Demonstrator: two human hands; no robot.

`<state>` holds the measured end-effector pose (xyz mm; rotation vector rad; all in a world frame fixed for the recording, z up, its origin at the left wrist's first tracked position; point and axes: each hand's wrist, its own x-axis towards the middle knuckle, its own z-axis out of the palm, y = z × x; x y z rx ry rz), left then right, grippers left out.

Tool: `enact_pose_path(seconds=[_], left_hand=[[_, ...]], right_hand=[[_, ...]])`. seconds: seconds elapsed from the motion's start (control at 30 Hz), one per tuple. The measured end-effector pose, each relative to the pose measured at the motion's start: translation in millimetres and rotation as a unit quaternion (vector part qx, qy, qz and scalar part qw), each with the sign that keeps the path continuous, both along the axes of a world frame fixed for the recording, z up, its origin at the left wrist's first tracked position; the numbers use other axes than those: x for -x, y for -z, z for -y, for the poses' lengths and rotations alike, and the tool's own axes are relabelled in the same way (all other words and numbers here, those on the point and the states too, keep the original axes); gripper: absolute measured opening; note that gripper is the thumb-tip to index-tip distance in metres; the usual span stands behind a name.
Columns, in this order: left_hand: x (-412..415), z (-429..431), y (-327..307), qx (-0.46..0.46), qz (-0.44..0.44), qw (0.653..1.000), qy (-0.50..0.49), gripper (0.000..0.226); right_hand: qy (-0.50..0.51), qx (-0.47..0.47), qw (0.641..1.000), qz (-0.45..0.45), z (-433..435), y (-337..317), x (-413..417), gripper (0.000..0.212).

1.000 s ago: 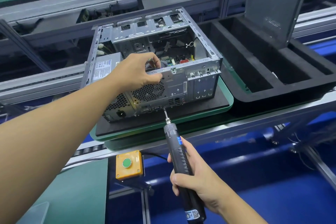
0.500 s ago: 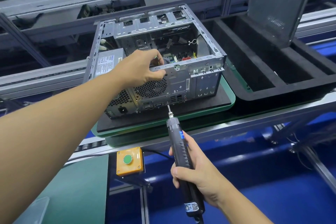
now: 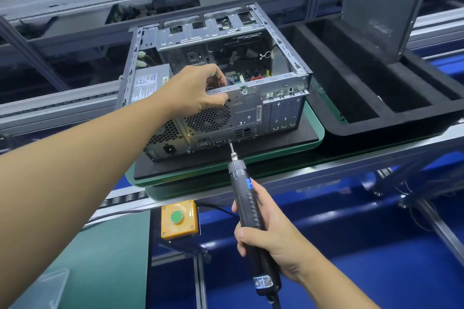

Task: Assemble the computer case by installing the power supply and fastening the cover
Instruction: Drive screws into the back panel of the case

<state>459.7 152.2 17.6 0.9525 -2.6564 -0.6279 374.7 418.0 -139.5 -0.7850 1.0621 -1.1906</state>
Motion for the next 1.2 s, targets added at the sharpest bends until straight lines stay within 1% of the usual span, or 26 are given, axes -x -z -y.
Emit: enact_pose_path(seconds=[0.17,0.57,0.67,1.0,1.2], left_hand=[[0,-2,0,0.009,0.005,1.0,0.0,0.022],[0,-5,-2,-0.002,0.001,1.0,-0.006,0.019],[0,-3,-2,-0.002,-0.001,1.0,-0.005,0.019],[0,3,2,-0.003,-0.015,1.0,-0.001,0.018],[1,6,3,-0.005,-0.014,1.0,0.0,0.017]], right_hand=[[-0.003,-0.001,1.0,-0.001,-2,1,0,0.089],[0.015,0.006,1.0,0.013,2,-3,4,0.088],[0.02,0.011,1.0,0.009,6,-6,5,0.086],[0.021,-0.001,1.0,-0.022,20,-9,12,0.089],[0.017,-0.004,1.0,-0.024,26,-8,13,0.09]])
